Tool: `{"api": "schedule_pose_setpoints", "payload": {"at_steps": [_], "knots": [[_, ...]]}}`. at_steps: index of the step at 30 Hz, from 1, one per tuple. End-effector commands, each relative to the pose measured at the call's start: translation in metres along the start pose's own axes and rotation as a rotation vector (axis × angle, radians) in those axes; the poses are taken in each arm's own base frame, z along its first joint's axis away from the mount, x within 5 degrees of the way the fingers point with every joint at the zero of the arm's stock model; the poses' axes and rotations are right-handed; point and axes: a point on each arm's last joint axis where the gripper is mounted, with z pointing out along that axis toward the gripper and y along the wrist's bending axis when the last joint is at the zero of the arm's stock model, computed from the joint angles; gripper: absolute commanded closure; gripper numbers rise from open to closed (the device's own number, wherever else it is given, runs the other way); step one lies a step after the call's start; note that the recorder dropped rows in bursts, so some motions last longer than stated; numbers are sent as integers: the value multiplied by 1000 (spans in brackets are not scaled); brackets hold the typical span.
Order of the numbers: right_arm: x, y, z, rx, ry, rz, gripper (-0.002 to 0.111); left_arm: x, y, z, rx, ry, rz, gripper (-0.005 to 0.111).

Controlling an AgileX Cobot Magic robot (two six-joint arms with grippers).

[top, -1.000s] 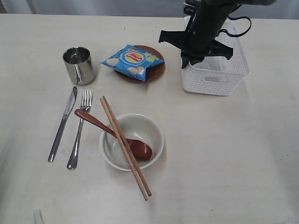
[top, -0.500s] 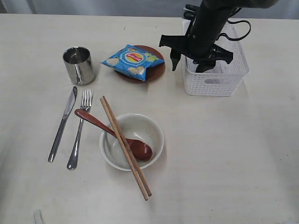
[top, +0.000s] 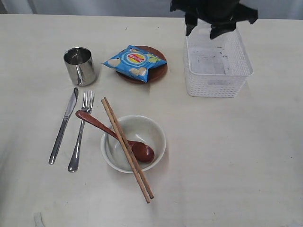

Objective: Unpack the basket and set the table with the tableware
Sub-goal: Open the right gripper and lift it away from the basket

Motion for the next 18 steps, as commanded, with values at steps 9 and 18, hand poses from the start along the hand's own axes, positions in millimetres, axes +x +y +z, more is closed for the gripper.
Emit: {"api": "schedule_pose_setpoints", "payload": {"at_steps": [9,18], "knots": [[46,-19,-39,-86,-279,-152,108,0,0,0,-4,-9,9,107],[95,-39,-104,-212,-872,-417,108,0,0,0,-4,-9,9,107]]}}
